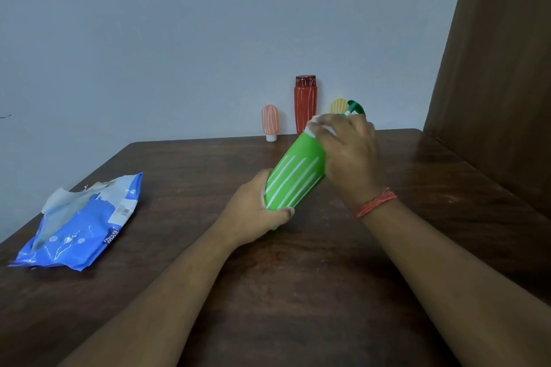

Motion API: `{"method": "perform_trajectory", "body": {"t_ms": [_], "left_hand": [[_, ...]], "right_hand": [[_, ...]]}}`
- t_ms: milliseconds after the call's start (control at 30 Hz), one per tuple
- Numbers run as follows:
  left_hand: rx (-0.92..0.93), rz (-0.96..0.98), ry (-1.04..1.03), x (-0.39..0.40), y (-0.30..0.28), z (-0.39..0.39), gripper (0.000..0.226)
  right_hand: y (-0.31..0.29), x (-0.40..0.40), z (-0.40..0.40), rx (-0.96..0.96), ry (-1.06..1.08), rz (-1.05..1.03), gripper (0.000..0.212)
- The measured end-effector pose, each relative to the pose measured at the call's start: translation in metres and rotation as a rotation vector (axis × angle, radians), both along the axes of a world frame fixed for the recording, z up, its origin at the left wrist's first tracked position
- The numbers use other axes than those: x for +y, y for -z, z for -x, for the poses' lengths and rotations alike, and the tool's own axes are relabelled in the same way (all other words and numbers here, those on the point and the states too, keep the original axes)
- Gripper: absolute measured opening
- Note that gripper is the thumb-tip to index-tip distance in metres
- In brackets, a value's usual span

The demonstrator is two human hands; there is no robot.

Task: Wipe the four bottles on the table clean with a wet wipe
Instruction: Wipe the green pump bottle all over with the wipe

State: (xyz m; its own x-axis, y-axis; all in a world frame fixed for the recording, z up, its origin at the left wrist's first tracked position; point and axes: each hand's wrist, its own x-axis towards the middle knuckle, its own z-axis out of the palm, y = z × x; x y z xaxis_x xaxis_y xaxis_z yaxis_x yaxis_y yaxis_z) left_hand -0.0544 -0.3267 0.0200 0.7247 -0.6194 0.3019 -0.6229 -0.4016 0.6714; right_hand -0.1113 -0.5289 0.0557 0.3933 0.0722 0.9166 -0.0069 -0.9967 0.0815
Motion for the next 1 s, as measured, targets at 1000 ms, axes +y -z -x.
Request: {"method": "perform_trajectory", "body": {"t_ms": [1000], "left_hand": [[0.161, 0.102, -0.005, 0.002, 0.005, -0.011, 0.063]], "right_hand": [[0.019, -0.001, -0.005, 0.144, -0.234, -0.105, 0.045]]}}
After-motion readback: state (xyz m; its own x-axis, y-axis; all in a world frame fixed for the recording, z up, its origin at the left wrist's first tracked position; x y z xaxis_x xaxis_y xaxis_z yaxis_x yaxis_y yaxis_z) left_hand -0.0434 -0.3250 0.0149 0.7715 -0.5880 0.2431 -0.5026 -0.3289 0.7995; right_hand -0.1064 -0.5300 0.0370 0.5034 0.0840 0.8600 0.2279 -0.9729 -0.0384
